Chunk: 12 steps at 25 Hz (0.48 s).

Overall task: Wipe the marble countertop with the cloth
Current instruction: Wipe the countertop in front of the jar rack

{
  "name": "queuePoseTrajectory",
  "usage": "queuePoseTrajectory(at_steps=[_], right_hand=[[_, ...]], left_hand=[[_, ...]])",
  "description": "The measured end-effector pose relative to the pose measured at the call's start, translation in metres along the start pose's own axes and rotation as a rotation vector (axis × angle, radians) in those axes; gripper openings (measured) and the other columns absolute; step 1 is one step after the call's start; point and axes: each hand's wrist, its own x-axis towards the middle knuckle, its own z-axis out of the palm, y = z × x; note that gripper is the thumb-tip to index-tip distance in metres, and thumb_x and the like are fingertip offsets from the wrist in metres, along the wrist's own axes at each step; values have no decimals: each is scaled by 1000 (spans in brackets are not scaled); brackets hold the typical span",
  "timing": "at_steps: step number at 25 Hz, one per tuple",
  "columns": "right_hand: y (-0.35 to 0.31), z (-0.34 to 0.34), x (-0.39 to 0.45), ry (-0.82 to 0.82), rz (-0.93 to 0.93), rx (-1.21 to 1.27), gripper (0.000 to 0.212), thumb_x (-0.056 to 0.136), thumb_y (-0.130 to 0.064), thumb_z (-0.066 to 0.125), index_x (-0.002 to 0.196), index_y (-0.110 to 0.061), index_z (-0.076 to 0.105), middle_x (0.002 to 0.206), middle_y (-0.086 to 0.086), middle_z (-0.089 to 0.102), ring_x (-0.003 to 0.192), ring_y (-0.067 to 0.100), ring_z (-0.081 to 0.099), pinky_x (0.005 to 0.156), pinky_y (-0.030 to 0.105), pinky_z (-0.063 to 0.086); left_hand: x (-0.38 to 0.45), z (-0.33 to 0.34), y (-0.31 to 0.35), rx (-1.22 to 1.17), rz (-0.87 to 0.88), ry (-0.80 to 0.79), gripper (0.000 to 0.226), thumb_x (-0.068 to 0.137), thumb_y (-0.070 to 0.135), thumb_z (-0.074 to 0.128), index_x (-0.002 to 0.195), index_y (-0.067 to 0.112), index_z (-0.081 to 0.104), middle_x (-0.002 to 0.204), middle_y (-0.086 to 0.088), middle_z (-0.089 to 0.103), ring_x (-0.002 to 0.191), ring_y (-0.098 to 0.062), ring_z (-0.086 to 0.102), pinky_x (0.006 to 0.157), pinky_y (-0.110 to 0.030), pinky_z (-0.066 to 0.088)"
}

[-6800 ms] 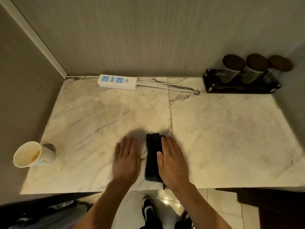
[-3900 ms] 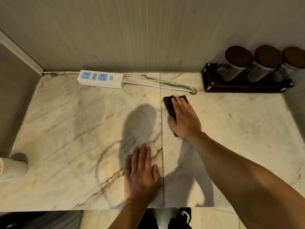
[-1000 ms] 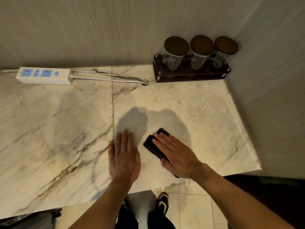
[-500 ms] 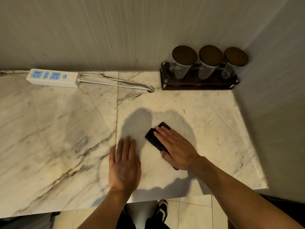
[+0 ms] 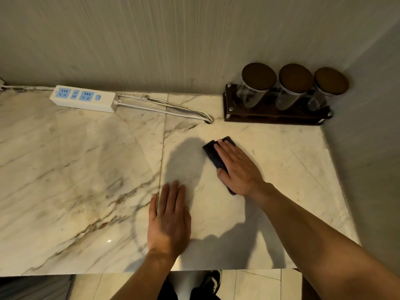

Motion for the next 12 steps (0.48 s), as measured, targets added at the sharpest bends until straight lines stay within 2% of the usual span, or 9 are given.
queuePoseTrajectory(at_steps=[5,12], right_hand=[[5,0,22,27,142,10,67,97,-38,38,152,-14,8,162,6,8,148,19,2,120,37,6],[1,2,46,140,433,53,65,95,-40,32,152,-17,10,161,5,11,148,22,5,120,38,4]], left_hand=[[0,4,-2,-17,-11,17,53,94,31,31,144,15,37,152,-7,37,143,-26,25,114,-49,20],[0,7,-4,-51,-1,47,50,97,31,28,143,16,37,151,-6,38,144,-24,23,116,-48,18]])
